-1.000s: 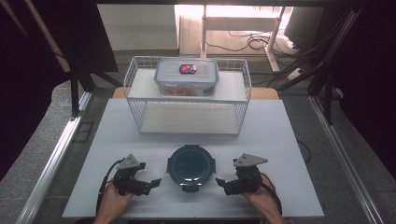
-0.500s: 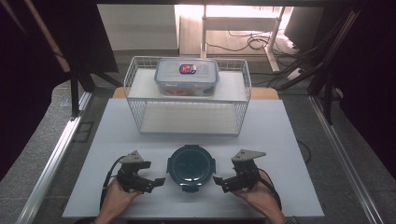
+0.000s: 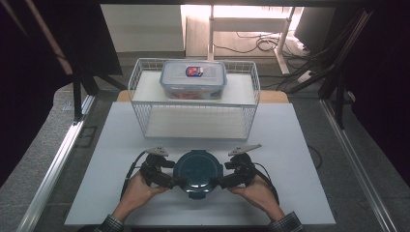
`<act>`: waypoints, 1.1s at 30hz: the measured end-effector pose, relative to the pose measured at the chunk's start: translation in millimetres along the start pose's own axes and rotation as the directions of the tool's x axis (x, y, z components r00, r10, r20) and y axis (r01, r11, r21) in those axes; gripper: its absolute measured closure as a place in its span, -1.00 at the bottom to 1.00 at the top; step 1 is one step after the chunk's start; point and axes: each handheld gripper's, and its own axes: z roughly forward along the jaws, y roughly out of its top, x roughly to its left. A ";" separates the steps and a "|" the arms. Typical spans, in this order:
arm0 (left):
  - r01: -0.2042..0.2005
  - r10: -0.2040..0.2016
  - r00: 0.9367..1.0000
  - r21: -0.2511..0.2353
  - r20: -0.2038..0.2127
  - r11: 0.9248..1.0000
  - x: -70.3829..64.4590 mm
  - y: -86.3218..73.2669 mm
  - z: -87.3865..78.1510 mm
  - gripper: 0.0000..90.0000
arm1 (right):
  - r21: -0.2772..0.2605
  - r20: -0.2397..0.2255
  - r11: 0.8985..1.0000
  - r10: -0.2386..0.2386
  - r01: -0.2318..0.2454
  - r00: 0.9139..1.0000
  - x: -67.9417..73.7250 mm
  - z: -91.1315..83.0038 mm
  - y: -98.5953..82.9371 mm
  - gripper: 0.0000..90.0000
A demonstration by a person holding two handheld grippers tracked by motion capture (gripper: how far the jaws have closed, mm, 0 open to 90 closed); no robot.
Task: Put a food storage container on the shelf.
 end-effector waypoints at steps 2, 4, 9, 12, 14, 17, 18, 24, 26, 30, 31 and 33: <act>0.012 -0.012 0.999 0.002 0.033 1.000 4.1 -3.4 -0.6 -0.88 | 0.019 -0.044 0.999 0.029 -0.028 0.999 -3.7 5.2 -0.1 -0.81; 0.026 -0.026 0.998 -0.003 0.057 1.000 5.7 -4.8 -2.4 -0.78 | 0.030 -0.088 0.998 0.058 -0.056 0.994 -7.4 7.2 -1.4 -0.77; 0.057 -0.056 0.994 -0.009 0.091 0.998 5.9 -7.6 -4.1 -0.62 | 0.044 -0.136 0.996 0.088 -0.082 0.987 -9.7 7.2 -4.2 -0.64; 0.078 -0.076 0.992 -0.016 0.096 0.997 7.4 -9.7 -7.5 -0.50 | 0.038 -0.134 0.994 0.105 -0.101 0.985 -9.8 3.9 -5.4 -0.53; 0.087 -0.084 0.990 -0.022 0.116 0.996 8.7 -13.6 -12.4 -0.34 | 0.027 -0.148 0.993 0.120 -0.117 0.982 -10.7 -2.5 -8.1 -0.35; 0.102 -0.097 0.986 -0.029 0.134 0.994 8.5 -17.6 -15.3 -0.25 | 0.019 -0.166 0.990 0.142 -0.141 0.976 -12.4 -6.6 -10.8 -0.21; 0.121 -0.115 0.982 -0.036 0.147 0.992 7.9 -20.9 -17.1 -0.22 | 0.018 -0.175 0.988 0.156 -0.155 0.972 -13.0 -8.1 -11.8 -0.15; 0.172 -0.157 0.970 -0.066 0.183 0.983 3.7 -27.8 -23.8 0.05 | 0.015 -0.216 0.975 0.218 -0.220 0.952 -12.4 -17.7 -19.3 0.09; 0.169 -0.152 0.972 -0.083 0.179 0.982 -0.3 -29.0 -25.9 0.11 | 0.012 -0.212 0.970 0.240 -0.242 0.948 -8.9 -21.8 -20.9 0.15; 0.170 -0.148 0.973 -0.118 0.175 0.978 -6.3 -30.5 -29.3 0.20 | 0.004 -0.209 0.961 0.271 -0.276 0.940 -5.0 -26.5 -23.9 0.22; 0.177 -0.153 0.973 -0.129 0.174 0.976 -7.3 -30.2 -29.9 0.22 | 0.001 -0.208 0.960 0.276 -0.281 0.939 -5.0 -27.6 -24.7 0.23; 0.180 -0.155 0.974 -0.151 0.166 0.972 -8.5 -28.9 -31.4 0.25 | -0.008 -0.204 0.958 0.280 -0.287 0.938 -5.5 -28.4 -25.3 0.24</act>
